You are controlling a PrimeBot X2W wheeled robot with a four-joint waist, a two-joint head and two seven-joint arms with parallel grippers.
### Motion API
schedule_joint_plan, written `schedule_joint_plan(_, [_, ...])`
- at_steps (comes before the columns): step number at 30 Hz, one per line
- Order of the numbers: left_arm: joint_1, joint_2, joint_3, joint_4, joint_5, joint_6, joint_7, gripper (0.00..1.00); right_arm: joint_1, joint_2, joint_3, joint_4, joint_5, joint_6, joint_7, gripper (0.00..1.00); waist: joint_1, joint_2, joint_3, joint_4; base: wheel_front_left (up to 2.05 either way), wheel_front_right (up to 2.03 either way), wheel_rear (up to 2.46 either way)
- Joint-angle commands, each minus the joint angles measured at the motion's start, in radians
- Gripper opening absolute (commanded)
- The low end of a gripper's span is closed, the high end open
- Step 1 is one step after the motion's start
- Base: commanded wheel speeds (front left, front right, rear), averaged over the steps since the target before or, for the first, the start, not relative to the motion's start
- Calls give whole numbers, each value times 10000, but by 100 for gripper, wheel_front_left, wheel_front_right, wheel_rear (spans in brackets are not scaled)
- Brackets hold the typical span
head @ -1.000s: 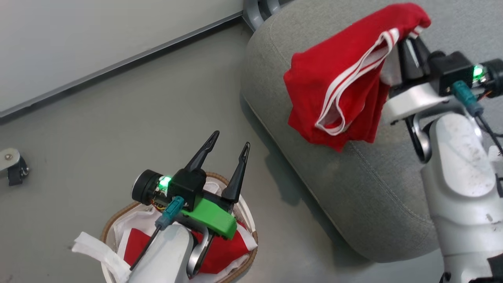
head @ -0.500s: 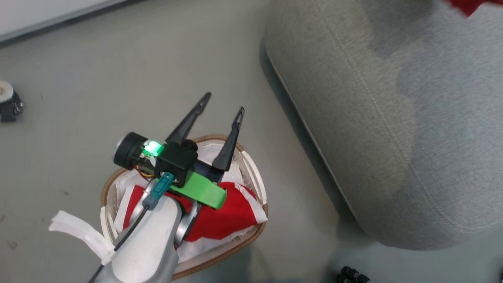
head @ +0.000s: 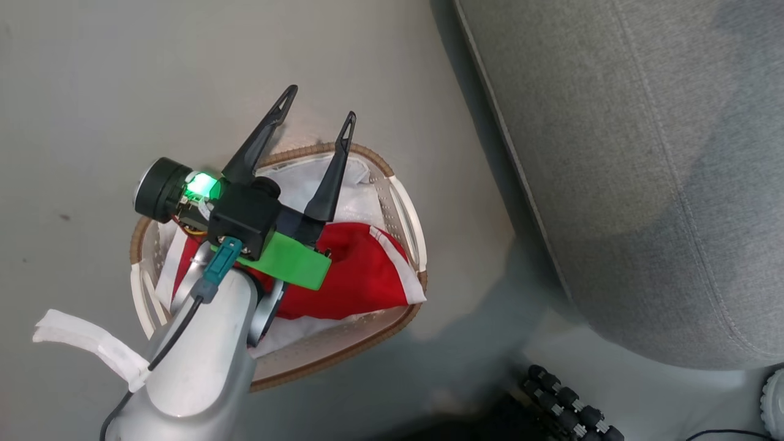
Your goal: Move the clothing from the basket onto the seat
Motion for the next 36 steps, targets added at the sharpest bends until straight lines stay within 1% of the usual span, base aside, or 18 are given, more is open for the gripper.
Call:
schedule_joint_plan(1, [-151,13,32,-35,90,14,6,100,276,96,-136,146,-140,-14,-20,0,-2,0,436,-24,0,0,0])
schedule_joint_plan(7, [168,20,73,78,-8,11,6,100,1189,570,-213,654,-348,-14,-19,0,-2,0,327,-155,0,0,0])
schedule_joint_plan(12, [303,-84,77,192,-92,5,6,100,1750,667,-147,766,-238,-14,-20,0,-2,0,42,-159,0,0,0])
schedule_joint_plan(13, [316,-102,78,202,-112,6,6,100,1922,723,-105,713,-189,-14,-20,13,-2,0,-51,-144,0,0,0])
schedule_joint_plan(14, [332,-123,80,212,-126,5,6,100,2048,767,-80,657,-138,-14,-20,36,-2,0,-134,-132,0,0,0])
schedule_joint_plan(15, [356,-152,80,233,-161,3,6,100,2219,806,0,623,-72,-14,-20,49,-2,0,-254,-115,0,0,0])
schedule_joint_plan(16, [384,-175,71,256,-169,2,6,100,2352,836,62,560,4,-14,-20,100,-2,0,-364,-93,0,0,0])
schedule_joint_plan(19, [442,-302,118,309,-291,-2,6,100,2857,868,259,386,361,-14,-20,100,-2,0,-777,10,0,0,0])
schedule_joint_plan(29, [810,-609,512,648,-613,1,6,100,4270,599,1166,260,1154,-14,-20,100,-2,0,-2355,503,0,0,0])
schedule_joint_plan(36, [1142,-782,1182,841,-801,194,6,100,4640,457,1594,-260,1389,-14,-20,100,-2,0,-3651,1150,0,0,0])
